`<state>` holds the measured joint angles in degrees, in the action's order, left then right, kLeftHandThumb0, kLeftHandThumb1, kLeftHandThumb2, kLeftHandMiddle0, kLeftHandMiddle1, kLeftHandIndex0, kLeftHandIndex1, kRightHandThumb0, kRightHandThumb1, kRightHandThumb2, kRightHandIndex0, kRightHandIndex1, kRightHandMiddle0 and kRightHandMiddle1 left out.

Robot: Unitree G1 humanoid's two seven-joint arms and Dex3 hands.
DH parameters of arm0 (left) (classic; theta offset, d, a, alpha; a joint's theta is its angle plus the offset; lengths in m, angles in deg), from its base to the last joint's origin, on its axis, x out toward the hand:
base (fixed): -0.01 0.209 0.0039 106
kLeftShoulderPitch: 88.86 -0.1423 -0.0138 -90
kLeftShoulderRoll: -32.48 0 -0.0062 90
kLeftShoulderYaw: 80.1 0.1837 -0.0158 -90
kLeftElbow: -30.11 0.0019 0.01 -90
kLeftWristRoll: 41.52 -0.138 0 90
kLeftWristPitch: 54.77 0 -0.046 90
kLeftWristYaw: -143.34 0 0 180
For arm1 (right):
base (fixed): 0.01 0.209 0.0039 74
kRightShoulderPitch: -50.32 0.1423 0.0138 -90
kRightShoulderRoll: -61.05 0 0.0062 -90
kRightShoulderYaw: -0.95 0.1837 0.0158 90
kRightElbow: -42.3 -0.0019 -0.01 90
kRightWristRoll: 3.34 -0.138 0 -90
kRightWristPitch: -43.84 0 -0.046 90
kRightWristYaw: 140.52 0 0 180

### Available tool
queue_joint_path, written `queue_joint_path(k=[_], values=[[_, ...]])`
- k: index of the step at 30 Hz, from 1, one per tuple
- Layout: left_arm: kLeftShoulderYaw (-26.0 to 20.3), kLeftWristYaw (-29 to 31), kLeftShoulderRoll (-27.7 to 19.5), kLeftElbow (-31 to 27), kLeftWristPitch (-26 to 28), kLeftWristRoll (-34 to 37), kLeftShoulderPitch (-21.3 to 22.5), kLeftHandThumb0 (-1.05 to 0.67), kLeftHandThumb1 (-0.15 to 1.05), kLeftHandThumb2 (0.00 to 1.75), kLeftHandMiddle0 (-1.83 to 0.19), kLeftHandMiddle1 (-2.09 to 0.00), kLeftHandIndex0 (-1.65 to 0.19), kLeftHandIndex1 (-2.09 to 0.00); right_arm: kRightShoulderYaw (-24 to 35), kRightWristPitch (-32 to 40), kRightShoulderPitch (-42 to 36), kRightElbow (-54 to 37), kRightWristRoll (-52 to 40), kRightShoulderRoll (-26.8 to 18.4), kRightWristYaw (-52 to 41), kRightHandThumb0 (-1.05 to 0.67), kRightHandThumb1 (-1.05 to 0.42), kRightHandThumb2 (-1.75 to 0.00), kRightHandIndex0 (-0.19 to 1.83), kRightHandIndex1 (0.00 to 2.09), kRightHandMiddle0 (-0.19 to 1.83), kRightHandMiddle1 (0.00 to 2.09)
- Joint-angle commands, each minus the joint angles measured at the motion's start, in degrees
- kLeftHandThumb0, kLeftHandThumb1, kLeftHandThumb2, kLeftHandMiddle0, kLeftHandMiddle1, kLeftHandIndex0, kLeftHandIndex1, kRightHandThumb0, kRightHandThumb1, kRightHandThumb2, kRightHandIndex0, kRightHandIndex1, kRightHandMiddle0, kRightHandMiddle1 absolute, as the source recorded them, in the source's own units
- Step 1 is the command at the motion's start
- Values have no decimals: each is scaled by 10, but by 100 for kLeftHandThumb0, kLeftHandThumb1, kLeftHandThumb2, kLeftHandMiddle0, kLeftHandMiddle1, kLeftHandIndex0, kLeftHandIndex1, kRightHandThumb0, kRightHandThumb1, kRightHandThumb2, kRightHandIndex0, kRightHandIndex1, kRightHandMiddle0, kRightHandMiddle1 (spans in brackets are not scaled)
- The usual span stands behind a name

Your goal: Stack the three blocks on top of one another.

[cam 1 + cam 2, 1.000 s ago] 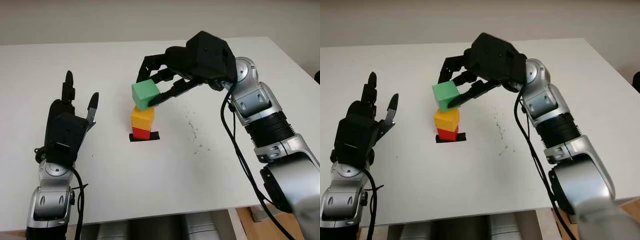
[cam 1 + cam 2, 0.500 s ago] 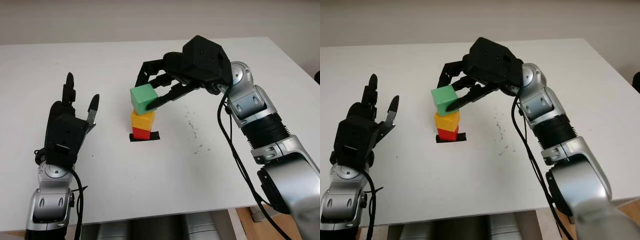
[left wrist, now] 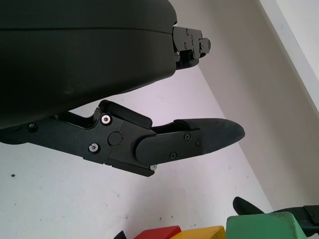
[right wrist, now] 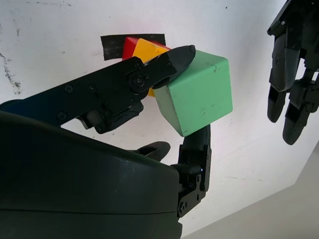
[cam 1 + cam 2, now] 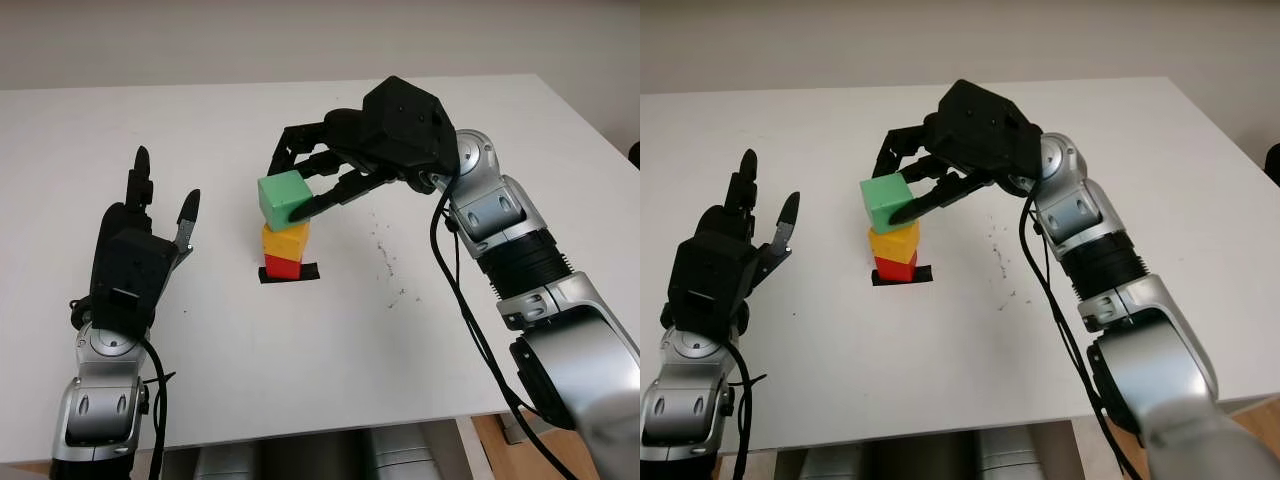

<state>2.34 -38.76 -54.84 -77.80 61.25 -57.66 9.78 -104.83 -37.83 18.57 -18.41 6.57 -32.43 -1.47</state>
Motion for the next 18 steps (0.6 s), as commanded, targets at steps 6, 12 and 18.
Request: queue_joint_path(k=[6, 12, 18], values=[[2, 0, 3, -8, -4, 6, -5, -71, 105, 54, 12, -5, 7, -5, 3, -12, 3, 8, 6, 3, 14, -47, -97, -5, 43, 14, 40, 153], [2, -1, 1, -6, -5, 7, -5, -70, 105, 53, 13, -5, 7, -5, 6, -10, 5, 13, 3, 4, 5, -45, -98, -6, 41, 13, 40, 152], [4, -1, -1, -7, 0, 2, -4, -71, 105, 54, 12, -6, 7, -5, 3, -23, 5, 22, 5, 1, 0, -47, -98, -5, 41, 12, 40, 155]])
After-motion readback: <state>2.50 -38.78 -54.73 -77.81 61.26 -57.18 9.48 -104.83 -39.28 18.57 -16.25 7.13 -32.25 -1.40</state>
